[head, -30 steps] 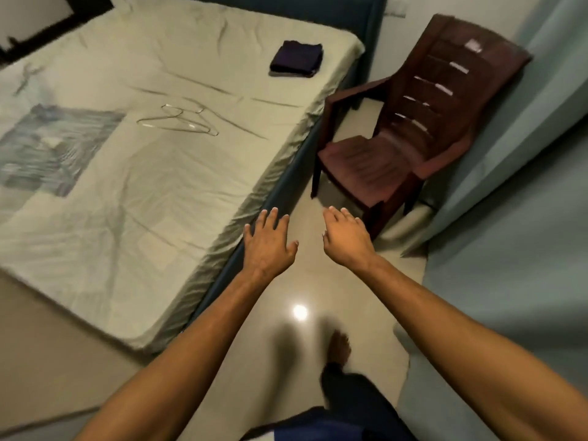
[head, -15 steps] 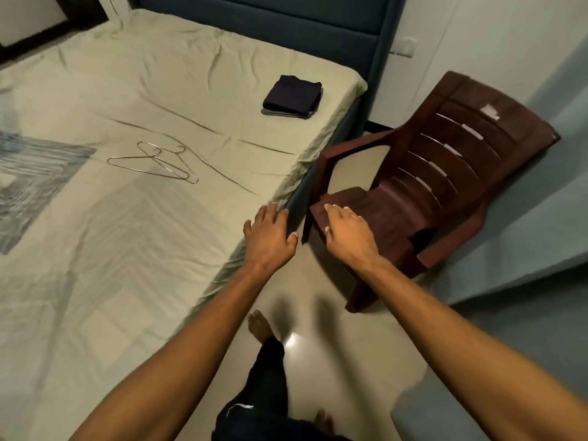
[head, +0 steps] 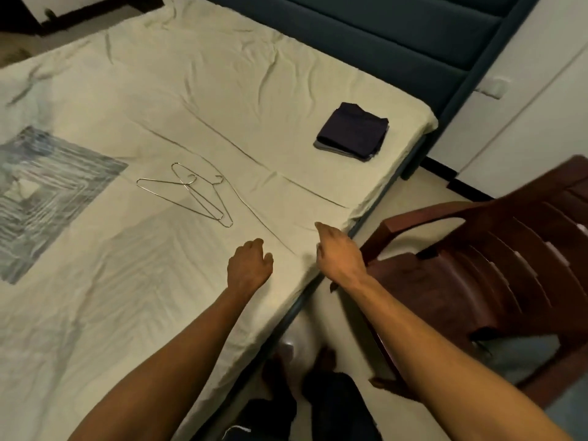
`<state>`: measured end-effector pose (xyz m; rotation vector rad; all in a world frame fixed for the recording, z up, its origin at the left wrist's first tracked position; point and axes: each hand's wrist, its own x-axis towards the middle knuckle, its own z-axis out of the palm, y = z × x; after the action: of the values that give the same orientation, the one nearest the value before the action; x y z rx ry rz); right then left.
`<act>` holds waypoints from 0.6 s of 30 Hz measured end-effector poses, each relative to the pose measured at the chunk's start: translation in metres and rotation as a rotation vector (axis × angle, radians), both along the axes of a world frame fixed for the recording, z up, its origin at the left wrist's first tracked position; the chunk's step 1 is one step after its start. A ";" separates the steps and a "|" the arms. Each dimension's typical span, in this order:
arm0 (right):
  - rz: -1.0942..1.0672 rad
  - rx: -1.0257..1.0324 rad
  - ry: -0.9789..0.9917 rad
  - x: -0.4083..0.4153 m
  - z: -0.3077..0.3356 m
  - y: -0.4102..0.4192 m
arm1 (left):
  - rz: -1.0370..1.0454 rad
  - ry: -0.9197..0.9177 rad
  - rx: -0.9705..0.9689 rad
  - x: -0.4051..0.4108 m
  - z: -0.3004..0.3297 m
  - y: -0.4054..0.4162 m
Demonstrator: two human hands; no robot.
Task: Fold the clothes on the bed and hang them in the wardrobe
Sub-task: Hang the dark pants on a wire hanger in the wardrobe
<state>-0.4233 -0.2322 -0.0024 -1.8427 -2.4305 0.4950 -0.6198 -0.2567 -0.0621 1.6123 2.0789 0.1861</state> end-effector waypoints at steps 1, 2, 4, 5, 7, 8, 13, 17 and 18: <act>0.011 -0.016 0.015 -0.007 -0.008 0.014 | 0.022 -0.001 -0.020 -0.007 -0.010 0.010; 0.027 -0.030 0.032 -0.013 -0.016 0.027 | 0.035 0.006 -0.040 -0.014 -0.019 0.018; 0.051 -0.069 0.062 -0.029 -0.034 0.057 | 0.067 0.017 -0.094 -0.027 -0.043 0.040; 0.057 -0.094 0.070 -0.037 -0.045 0.073 | 0.084 0.014 -0.121 -0.032 -0.057 0.053; 0.046 -0.140 0.094 -0.046 -0.062 0.097 | 0.108 -0.005 -0.158 -0.040 -0.078 0.074; 0.041 -0.166 0.102 -0.050 -0.074 0.114 | 0.127 -0.014 -0.165 -0.044 -0.093 0.090; 0.027 -0.228 0.150 -0.053 -0.135 0.201 | 0.285 -0.009 -0.124 -0.071 -0.169 0.168; -0.016 -0.218 0.194 -0.039 -0.178 0.262 | 0.525 0.086 -0.103 -0.076 -0.212 0.217; -0.016 -0.226 0.188 -0.034 -0.189 0.275 | 0.596 0.122 -0.087 -0.073 -0.220 0.226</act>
<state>-0.4576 0.0427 -0.1911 -1.7971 -2.3152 0.9303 -0.6925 -0.0303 -0.2824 0.9341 2.5729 0.1958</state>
